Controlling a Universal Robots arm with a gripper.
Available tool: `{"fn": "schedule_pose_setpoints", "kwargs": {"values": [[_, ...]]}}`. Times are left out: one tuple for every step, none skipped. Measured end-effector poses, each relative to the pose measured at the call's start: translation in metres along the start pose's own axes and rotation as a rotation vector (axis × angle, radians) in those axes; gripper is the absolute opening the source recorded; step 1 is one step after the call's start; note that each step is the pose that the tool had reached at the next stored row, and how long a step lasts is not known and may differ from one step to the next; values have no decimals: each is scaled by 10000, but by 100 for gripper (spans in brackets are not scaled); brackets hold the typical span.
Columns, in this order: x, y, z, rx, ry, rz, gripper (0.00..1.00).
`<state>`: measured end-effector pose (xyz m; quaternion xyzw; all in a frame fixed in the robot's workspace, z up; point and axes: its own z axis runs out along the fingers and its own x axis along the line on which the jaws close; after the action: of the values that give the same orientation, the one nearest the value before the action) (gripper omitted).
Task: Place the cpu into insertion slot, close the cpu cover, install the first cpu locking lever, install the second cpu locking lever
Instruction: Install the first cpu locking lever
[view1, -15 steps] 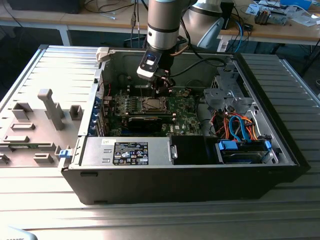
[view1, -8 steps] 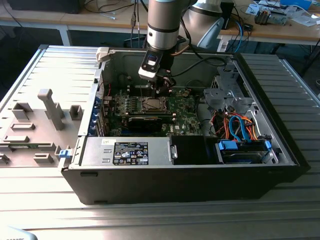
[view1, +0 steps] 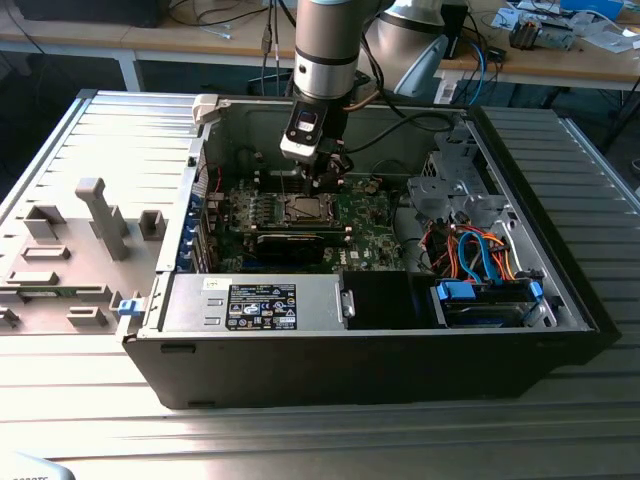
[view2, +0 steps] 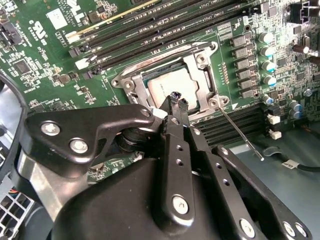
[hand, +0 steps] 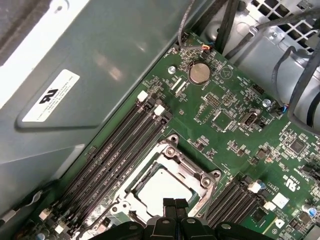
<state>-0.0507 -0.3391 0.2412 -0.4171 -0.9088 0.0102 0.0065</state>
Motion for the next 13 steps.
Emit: {"fn": "schedule_pose_setpoints", "kwargs": {"values": [[0,0,0,1,-2,-77,11],[0,0,0,1,-3,-112,11],[0,0,0,1,-4,-148,11],[0,0,0,1,-5,-209,11],[0,0,0,1,-6,-269,11],[0,0,0,1,-7,-301,11],[0,0,0,2,-8,-342,11],[0,0,0,3,-9,-378,11],[0,0,0,2,-10,-407,11],[0,0,0,2,-11,-441,11],[0,0,0,2,-11,-474,11],[0,0,0,3,-13,-516,11],[0,0,0,3,-13,-544,11]]}}
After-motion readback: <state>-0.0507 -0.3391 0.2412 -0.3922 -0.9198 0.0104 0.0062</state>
